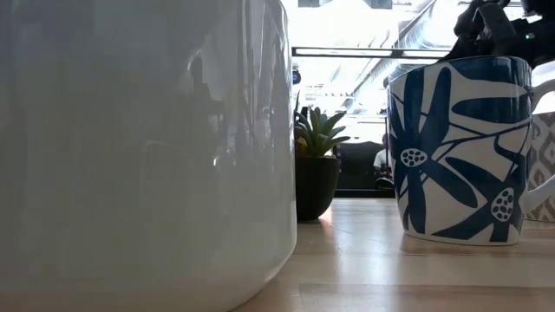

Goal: Place coffee mugs
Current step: Put the blue mug on the shelf

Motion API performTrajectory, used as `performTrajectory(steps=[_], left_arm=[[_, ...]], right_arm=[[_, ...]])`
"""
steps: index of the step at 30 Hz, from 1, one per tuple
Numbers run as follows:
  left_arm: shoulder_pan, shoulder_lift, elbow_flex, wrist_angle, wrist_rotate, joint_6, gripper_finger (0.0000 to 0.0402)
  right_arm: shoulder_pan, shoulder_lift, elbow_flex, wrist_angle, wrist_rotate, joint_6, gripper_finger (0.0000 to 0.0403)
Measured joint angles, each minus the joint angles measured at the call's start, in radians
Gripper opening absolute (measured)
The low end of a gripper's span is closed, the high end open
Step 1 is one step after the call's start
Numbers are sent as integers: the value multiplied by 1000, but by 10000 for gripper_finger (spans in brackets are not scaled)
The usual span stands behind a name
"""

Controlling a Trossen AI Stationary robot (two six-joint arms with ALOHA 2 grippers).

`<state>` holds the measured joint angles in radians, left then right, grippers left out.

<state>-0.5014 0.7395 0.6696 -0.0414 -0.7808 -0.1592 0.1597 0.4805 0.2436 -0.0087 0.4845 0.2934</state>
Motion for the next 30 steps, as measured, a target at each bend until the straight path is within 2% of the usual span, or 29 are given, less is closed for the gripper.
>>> performTrajectory(steps=[5,9,14,19,22,30], left_arm=[[6,1,148,-431,64,-169,120],[30,12,210,-590,201,-273,120],[64,35,214,-733,360,-285,120],[100,87,214,-842,477,-286,120],[112,118,214,-849,515,-285,120],[116,227,214,-916,518,-286,120]], right_arm=[[-20,1,0,-17,-15,70,103],[-37,3,0,-29,-15,101,103],[-57,3,0,-56,-3,141,103],[-63,3,0,-56,-2,181,103],[-63,3,0,-56,-2,180,103],[-63,3,0,-62,-1,181,103]])
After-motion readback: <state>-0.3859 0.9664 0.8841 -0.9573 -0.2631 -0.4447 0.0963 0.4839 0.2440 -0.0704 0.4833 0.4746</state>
